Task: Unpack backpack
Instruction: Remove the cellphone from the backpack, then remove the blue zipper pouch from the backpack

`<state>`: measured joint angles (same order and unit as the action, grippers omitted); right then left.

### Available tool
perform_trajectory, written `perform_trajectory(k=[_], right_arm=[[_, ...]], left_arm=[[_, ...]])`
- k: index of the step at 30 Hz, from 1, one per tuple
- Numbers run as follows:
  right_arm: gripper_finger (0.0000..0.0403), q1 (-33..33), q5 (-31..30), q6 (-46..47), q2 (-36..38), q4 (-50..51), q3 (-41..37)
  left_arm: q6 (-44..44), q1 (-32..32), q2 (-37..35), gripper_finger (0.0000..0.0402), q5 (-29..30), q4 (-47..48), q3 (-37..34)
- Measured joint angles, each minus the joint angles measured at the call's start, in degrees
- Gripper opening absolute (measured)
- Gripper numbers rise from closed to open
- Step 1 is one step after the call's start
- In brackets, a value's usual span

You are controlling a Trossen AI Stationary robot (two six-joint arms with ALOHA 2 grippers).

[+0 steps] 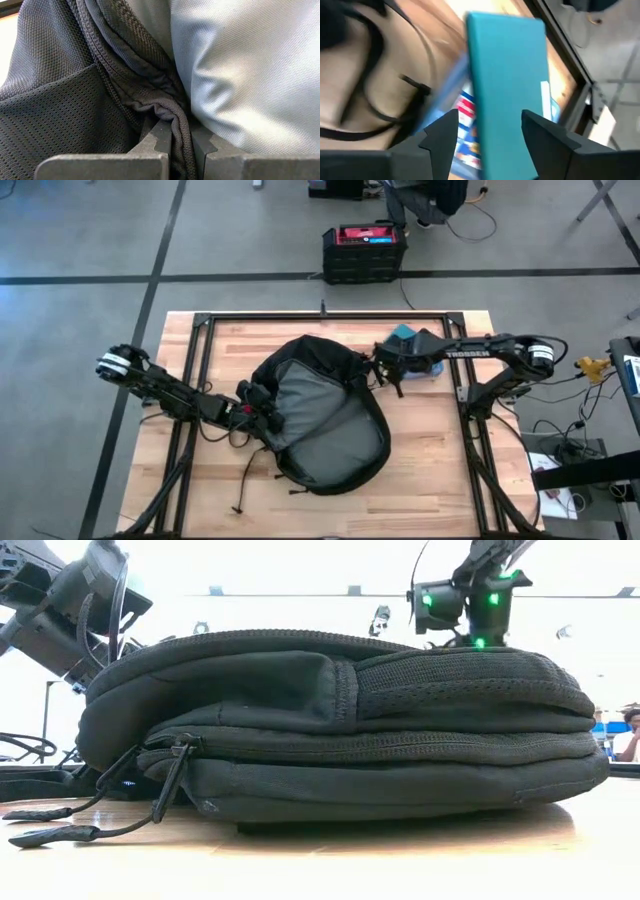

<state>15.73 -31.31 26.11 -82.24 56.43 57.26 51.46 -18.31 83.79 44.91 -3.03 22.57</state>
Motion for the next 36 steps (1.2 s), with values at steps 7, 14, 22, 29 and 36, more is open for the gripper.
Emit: perform_trajectory(k=[7,14,22,29,36], right_arm=[[0.022,-8.6,3.28,-0.48,0.04,0.08,7.12],[0.0222,-26.0,2.76,-0.25,-0.01,-10.75,9.25],[0.0201,-44.12,2.82,-6.13,-5.21,-40.71,4.14],[0.0186,-47.63,2.82,-5.75,-16.94,-48.1,4.98],[0.0173,-47.62,2.09,-4.15,-24.78,-53.48,5.52]], left_arm=[[0.0,-0.02,-0.09,0.0008,0.0,0.0,0.0],[-0.09,-0.05,-0.52,0.0008,-0.42,0.02,-0.04],[-2.28,-0.07,-1.74,0.0008,-2.07,-2.53,-0.32],[-16.06,-0.17,-10.91,0.0008,-6.84,-2.4,3.53],[-31.41,0.09,-23.45,0.0008,-5.82,6.4,16.31]])
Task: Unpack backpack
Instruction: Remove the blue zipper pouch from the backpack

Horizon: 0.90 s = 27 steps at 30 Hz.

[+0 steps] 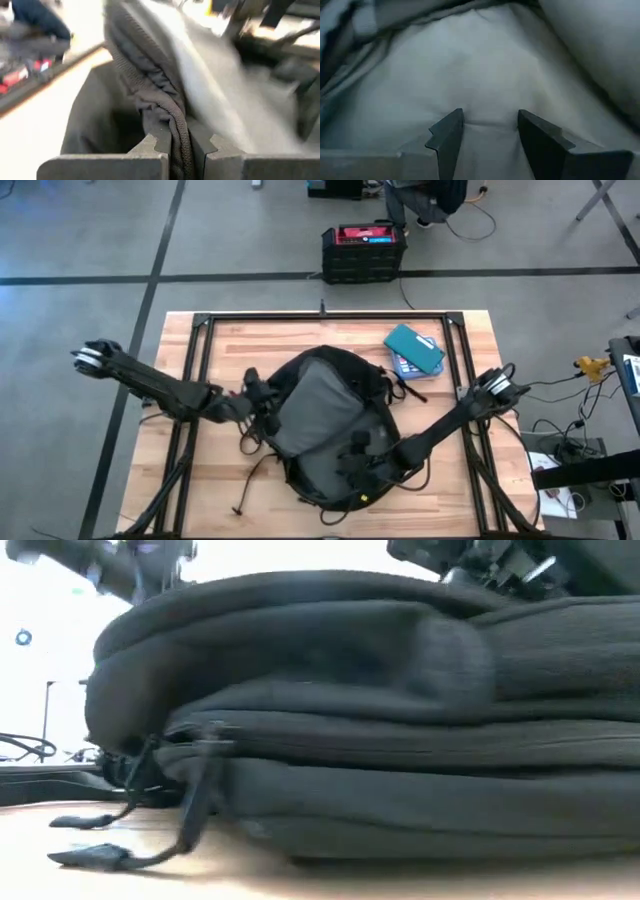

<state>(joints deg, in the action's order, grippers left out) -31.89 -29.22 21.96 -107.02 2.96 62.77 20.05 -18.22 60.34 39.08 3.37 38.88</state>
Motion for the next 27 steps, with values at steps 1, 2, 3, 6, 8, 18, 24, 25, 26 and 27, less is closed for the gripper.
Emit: perform_trajectory(k=[1,2,3,6,8,18,24,25,26,27], right_arm=[[0.0171,0.01,-0.2,-0.01,-0.65,-0.86,0.02],[0.017,0.03,-0.56,-0.02,-1.06,-1.34,0.04],[0.0169,0.03,-0.85,-0.04,-1.17,-1.63,0.05],[0.0168,-0.08,-2.81,-1.11,-0.74,-1.36,-0.01],[0.0168,-0.04,-3.53,-2.57,0.18,-0.74,-0.12],[0.0165,1.52,-6.91,-4.0,1.15,-0.11,-0.23],[0.0156,1.96,-8.71,-4.36,1.08,-0.3,-0.6],[0.0155,1.99,-8.77,-5.02,1.3,-0.25,-0.6],[0.0153,2.0,-8.7,-5.49,1.65,-0.08,-0.6],[0.0152,1.89,-8.62,-6.0,2.19,0.14,-0.6]], left_arm=[[-1.48,0.0,-1.15,0.0008,-0.05,2.17,2.78],[-2.94,0.0,-2.05,0.0008,-0.09,4.07,5.65],[-4.33,0.0,-2.58,0.0008,-0.17,5.92,8.54],[-8.67,0.0,-2.44,0.0008,-1.04,9.83,17.6],[-11.86,-0.02,-1.01,0.0008,-3.96,9.72,23.69],[-19.94,-0.33,20.99,0.0008,-17.1,20.1,57.38],[-21.37,-0.37,35.76,0.0008,-18.77,35.24,80.9],[-21.37,-0.37,37.26,0.0008,-18.61,38.26,84.12],[-21.36,-0.37,38.45,0.0008,-17.95,41.25,86.81],[-21.2,-0.23,39.47,0.0008,-16.4,43.82,89.0]])
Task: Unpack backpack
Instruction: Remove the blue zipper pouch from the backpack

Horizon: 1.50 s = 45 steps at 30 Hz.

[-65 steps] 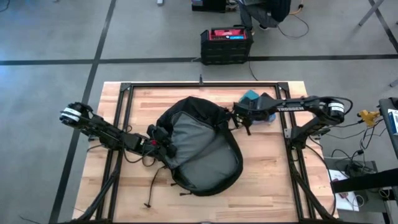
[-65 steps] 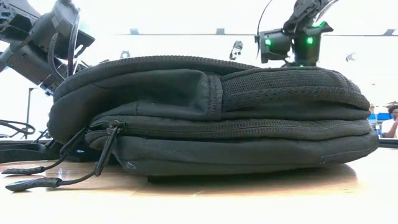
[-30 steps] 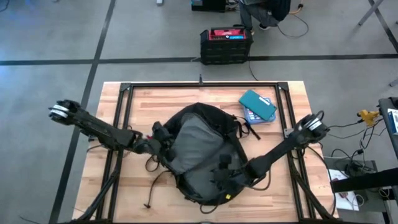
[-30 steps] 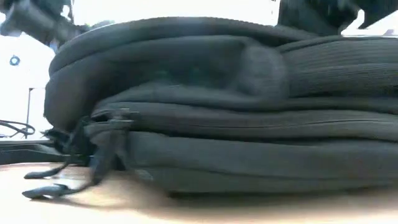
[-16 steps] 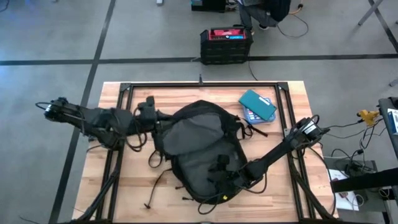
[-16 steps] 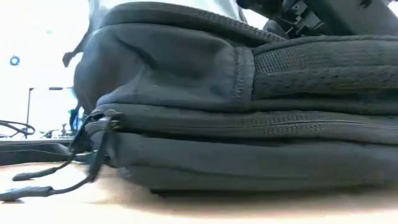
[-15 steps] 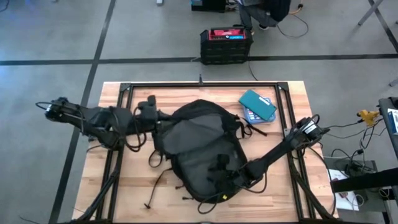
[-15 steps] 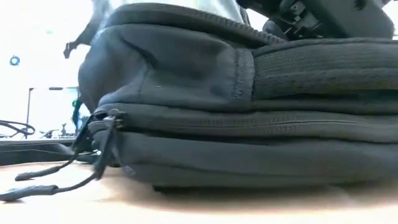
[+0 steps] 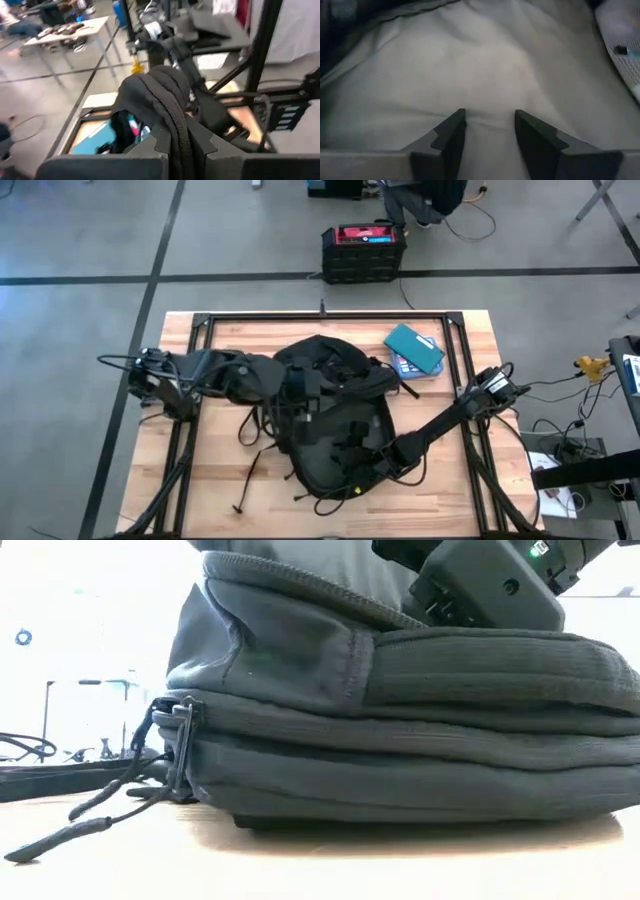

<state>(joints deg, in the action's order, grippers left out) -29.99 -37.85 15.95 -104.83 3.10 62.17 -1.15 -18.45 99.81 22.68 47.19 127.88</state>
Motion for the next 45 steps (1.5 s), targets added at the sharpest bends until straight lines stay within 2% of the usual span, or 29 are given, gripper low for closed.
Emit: perform_trajectory(k=[3,5,8,14,18,20,24,27,32,37,42,45], right_arm=[[0.0148,-0.9,0.05,-0.42,2.1,0.24,0.0],[0.0146,-1.88,0.18,-0.57,3.91,1.02,0.0],[0.0144,-2.91,-0.5,-0.35,6.71,4.23,0.0],[0.0144,-2.04,-11.95,6.02,9.46,14.68,0.0],[0.0157,2.78,-12.77,12.47,9.22,17.84,-0.07],[0.0168,5.93,-11.32,13.59,9.13,17.9,-0.1],[0.0199,12.11,-6.39,12.1,9.13,15.67,-0.09],[0.0221,15.35,-5.47,10.03,9.13,14.24,-0.09],[0.0248,17.82,-4.16,7.88,8.88,10.93,-0.01],[0.0262,18.96,-0.64,2.47,4.73,0.21,-0.22],[0.0266,20.66,-1.67,0.53,-1.05,-12.45,-0.17],[0.0264,22.54,-4.65,1.81,-3.67,-17.22,0.15]], left_arm=[[1.9,0.62,1.32,0.0008,5.9,5.93,3.22],[3.19,1.37,1.3,0.0008,7.34,7.87,3.28],[5.15,2.35,0.26,0.0008,7.58,8.8,2.66],[5.75,2.37,-1.08,0.0008,7.57,8.75,4.47],[5.77,2.33,-1.17,0.0008,6.23,8.64,6.47],[5.75,2.33,-1.19,0.0008,5.19,7.45,6.6],[5.76,2.33,-0.69,0.0008,4.91,5.88,6.49],[5.8,2.33,0.02,0.0008,4.06,5.18,6.44],[5.97,2.33,1.52,0.0008,3.24,1.89,6.4],[4.79,2.31,2.53,0.0008,0.08,0.12,6.4],[4.84,2.15,2.6,0.0008,-1.19,1.06,6.4],[5.03,1.98,2.6,0.0008,-1.19,1.24,6.4]])
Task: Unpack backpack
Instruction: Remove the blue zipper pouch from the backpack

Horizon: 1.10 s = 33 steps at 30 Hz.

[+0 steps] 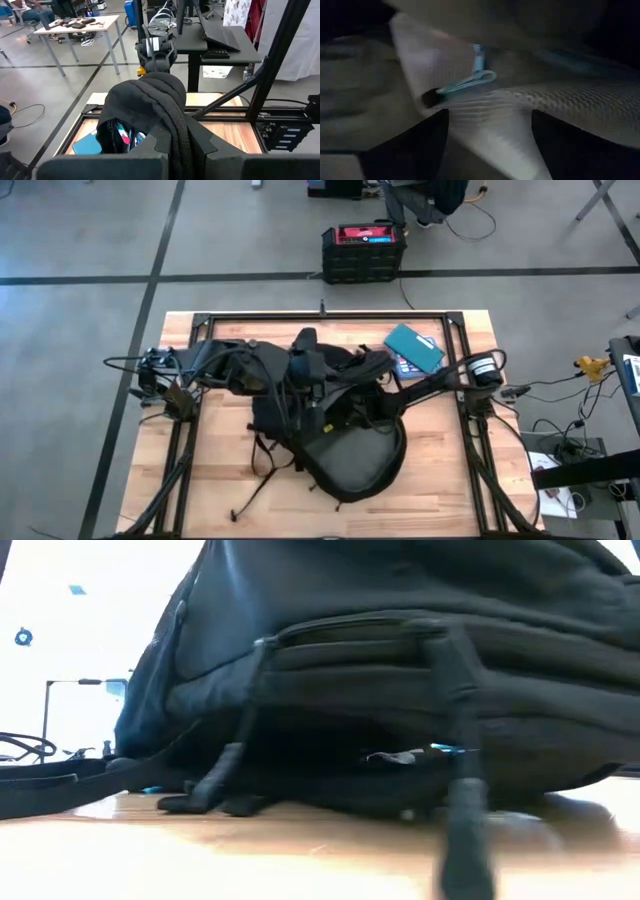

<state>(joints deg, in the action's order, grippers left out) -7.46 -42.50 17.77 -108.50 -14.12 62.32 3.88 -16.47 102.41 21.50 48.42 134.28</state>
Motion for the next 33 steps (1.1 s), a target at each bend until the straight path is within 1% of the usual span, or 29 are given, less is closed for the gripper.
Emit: perform_trajectory(k=[2,16,17,18,19,20,21,23,26,29,33], right_arm=[[0.0263,1.73,-1.46,2.49,-1.03,-0.07,0.54],[0.0263,2.35,-2.42,3.84,-1.45,0.38,0.66],[0.0241,6.82,5.84,10.84,-7.62,3.56,1.24],[0.0179,9.85,9.88,12.98,-10.0,2.67,1.59],[0.0113,10.37,10.6,13.38,-10.12,1.22,1.86],[0.0055,10.08,9.19,12.72,-10.16,1.76,1.92],[0.0025,9.63,7.16,12.11,-9.48,3.22,1.47],[0.0012,8.85,5.17,11.66,-8.15,5.67,1.37],[0.0002,7.32,5.88,10.81,-4.69,8.07,1.38],[0.0002,5.42,5.83,8.92,-1.54,10.16,1.14],[0.0002,1.12,6.21,7.53,2.04,12.79,0.89]], left_arm=[[0.02,-0.04,0.0,0.0008,0.0,0.06,-0.02],[0.06,-0.09,0.0,0.0008,-0.08,0.25,-0.07],[-1.07,-0.22,0.0,0.0008,-0.34,0.83,-0.07],[-1.33,-0.22,-0.01,0.0008,-0.45,2.45,-0.1],[-1.37,0.05,-0.09,0.0008,-0.43,3.24,-0.25],[-1.46,-0.04,-0.06,0.0008,0.25,3.08,-0.41],[-1.21,-0.16,-0.04,0.0008,1.14,3.52,-0.66],[-0.8,0.58,-0.33,0.0008,2.37,3.67,-0.83],[0.03,0.73,-0.37,0.0008,1.35,3.69,-0.83],[0.09,0.74,-0.55,0.0008,1.53,3.77,-0.83],[0.46,1.11,-0.76,0.0008,3.11,5.77,-0.83]])
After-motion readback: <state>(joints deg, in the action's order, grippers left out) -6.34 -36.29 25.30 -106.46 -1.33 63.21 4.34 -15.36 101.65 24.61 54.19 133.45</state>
